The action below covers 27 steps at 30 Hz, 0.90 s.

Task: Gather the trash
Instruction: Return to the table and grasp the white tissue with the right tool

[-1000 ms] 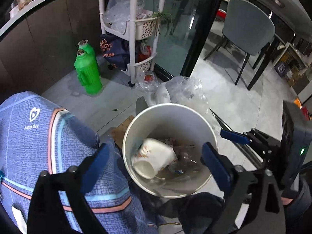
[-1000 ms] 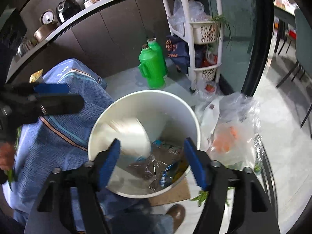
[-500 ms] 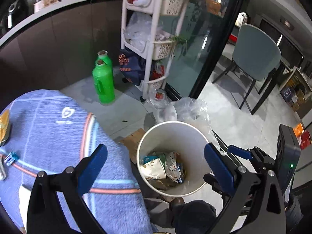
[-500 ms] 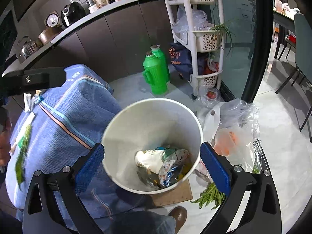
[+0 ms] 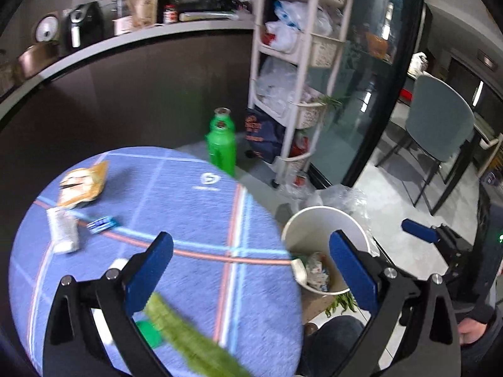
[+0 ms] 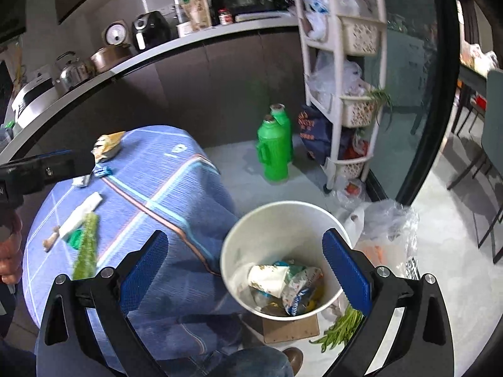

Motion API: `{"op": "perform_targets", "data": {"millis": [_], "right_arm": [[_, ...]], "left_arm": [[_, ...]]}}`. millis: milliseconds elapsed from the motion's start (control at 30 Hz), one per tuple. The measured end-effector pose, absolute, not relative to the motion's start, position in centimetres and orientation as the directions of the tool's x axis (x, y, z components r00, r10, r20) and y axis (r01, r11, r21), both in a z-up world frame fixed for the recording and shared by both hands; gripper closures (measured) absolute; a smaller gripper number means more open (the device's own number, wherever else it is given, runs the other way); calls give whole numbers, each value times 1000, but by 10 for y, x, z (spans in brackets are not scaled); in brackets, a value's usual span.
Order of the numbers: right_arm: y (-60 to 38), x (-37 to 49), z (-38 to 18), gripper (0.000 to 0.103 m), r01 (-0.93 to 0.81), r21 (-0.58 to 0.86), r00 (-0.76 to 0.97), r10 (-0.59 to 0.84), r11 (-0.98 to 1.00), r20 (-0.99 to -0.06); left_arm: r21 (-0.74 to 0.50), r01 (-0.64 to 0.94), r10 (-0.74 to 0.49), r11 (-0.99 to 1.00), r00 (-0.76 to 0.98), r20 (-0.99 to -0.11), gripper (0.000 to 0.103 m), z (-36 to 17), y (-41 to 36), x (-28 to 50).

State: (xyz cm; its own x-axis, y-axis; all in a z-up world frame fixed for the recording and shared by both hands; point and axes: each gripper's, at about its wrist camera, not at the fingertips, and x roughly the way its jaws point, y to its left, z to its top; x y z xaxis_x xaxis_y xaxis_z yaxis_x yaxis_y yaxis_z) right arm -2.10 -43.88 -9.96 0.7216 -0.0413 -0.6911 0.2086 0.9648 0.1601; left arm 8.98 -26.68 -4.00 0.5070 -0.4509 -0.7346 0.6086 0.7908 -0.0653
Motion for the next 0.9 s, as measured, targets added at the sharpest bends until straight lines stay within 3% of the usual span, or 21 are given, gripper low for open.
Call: {"op": "perform_targets", "data": {"millis": [567, 900], "right_arm": [[-330, 7, -51, 8, -15, 115, 750, 87, 993, -656], [-271, 34, -47, 8, -140, 116, 722, 181, 983, -668]], "left_arm": [[-20, 298, -214, 954, 638, -740, 3, -24, -123, 89], [-84, 184, -184, 979, 640, -746, 3, -33, -49, 92]]}}
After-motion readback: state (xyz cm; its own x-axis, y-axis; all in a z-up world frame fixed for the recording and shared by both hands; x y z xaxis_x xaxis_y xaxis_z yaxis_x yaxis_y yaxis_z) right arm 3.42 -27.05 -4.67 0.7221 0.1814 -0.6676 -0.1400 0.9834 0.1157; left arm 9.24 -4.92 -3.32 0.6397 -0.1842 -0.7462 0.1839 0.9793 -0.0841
